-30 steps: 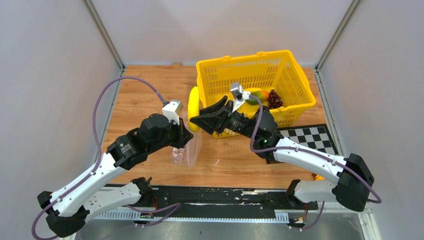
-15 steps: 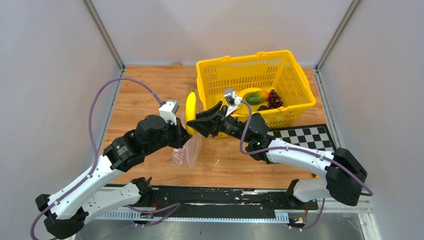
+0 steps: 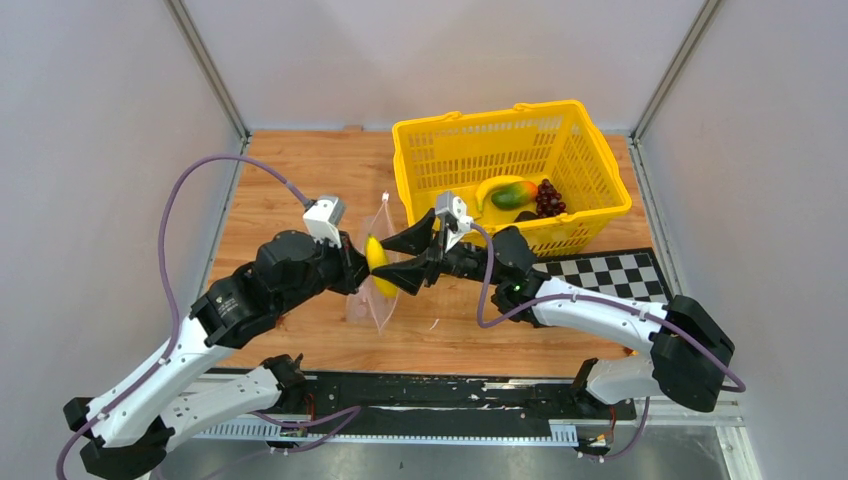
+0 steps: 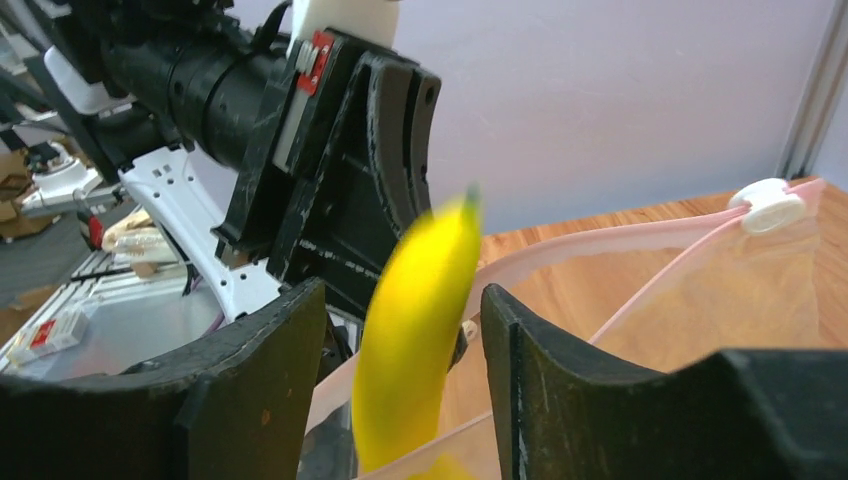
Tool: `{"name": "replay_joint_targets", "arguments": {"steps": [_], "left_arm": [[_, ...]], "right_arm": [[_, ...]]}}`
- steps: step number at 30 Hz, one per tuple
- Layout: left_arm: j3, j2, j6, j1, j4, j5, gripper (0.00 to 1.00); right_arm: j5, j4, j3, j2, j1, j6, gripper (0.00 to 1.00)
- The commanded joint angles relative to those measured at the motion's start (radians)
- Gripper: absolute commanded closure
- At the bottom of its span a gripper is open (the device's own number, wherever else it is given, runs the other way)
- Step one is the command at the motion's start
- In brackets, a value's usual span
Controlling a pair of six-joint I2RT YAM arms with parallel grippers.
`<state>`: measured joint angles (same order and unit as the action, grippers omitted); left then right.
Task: Place the food in the zip-top bag and seal the zipper
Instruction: Place the fake fruit in the zipper food storage bag.
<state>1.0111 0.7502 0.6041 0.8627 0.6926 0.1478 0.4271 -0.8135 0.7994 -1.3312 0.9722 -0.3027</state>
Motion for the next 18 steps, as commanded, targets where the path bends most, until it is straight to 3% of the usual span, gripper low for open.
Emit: {"name": "replay_joint_targets", "arguments": {"steps": [1,13,18], "left_arm": [[0.086,-0.015,0.0,0.002,0.031,0.035,1.0],[0.177,-0.009,-0.02,0.001,0.139,0.104,1.0],[0.208,0.036,-0.038,0.002,0.194,0.129,1.0]], "right_arm": [[0.116,0.033,0.067,0.007,-0.005,0.061,0.4],[0.238,0.245,0.159,0.079,-0.019,0.107,0.44],[0.121,0.432,0.208,0.184,-0.021,0.173,0.4]]}}
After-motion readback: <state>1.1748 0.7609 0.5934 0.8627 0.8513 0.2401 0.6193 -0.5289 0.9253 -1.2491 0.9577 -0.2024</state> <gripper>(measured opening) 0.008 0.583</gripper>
